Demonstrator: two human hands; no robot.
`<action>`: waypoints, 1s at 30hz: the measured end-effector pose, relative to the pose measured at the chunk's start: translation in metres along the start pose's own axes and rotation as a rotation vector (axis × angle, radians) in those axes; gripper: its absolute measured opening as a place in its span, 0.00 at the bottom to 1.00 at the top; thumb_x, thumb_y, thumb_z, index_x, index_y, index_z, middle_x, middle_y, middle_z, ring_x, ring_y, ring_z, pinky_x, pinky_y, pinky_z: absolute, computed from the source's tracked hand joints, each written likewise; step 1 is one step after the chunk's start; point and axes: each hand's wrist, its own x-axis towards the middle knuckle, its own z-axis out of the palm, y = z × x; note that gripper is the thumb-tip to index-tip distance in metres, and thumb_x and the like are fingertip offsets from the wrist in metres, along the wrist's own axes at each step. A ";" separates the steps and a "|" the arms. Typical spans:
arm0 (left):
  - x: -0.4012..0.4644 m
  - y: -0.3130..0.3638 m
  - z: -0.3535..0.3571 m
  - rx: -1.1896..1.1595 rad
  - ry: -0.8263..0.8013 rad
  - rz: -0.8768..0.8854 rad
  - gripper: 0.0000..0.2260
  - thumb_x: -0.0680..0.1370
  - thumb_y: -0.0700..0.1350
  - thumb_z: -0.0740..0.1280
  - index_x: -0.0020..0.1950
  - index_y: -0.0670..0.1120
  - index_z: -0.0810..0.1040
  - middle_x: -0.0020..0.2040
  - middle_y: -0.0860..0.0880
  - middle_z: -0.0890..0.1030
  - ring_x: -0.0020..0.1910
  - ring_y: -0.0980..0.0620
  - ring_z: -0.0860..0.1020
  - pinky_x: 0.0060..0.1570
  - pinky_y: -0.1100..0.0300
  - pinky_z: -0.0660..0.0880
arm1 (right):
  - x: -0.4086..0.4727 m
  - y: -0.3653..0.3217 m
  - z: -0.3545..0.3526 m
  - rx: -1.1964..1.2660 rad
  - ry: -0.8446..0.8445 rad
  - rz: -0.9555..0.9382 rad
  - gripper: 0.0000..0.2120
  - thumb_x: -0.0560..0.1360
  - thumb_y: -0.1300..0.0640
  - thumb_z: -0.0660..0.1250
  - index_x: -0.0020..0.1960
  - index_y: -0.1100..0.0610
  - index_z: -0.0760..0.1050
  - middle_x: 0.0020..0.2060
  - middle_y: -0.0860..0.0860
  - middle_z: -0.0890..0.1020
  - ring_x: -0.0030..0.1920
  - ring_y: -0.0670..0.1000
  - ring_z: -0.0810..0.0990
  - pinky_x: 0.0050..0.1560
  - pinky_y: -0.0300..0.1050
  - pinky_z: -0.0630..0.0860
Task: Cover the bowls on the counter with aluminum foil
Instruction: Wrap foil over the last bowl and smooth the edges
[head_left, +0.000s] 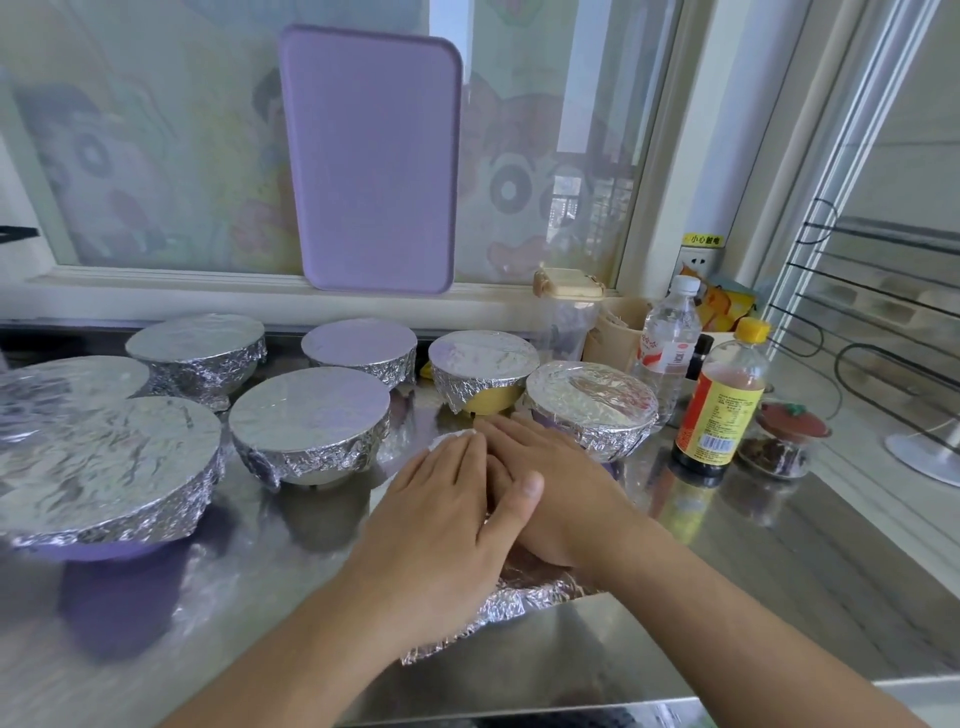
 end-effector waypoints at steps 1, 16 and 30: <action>0.000 -0.001 -0.003 -0.033 -0.042 0.002 0.44 0.78 0.70 0.28 0.85 0.46 0.54 0.84 0.50 0.57 0.83 0.57 0.50 0.81 0.56 0.48 | -0.001 0.001 0.002 0.002 -0.015 -0.025 0.34 0.79 0.40 0.39 0.78 0.49 0.67 0.75 0.45 0.70 0.78 0.51 0.65 0.76 0.54 0.65; 0.002 0.000 -0.001 0.000 -0.055 -0.075 0.45 0.76 0.70 0.25 0.85 0.47 0.53 0.84 0.50 0.58 0.83 0.55 0.52 0.82 0.51 0.49 | 0.005 0.007 0.018 -0.002 -0.045 -0.098 0.36 0.80 0.40 0.37 0.83 0.50 0.60 0.81 0.48 0.64 0.82 0.51 0.58 0.81 0.53 0.59; 0.004 -0.020 -0.014 -0.187 -0.103 -0.001 0.37 0.81 0.69 0.37 0.86 0.53 0.49 0.85 0.59 0.55 0.81 0.67 0.49 0.81 0.62 0.43 | 0.005 0.003 0.015 0.032 0.013 -0.054 0.34 0.80 0.41 0.39 0.80 0.51 0.64 0.77 0.46 0.68 0.80 0.50 0.62 0.78 0.53 0.64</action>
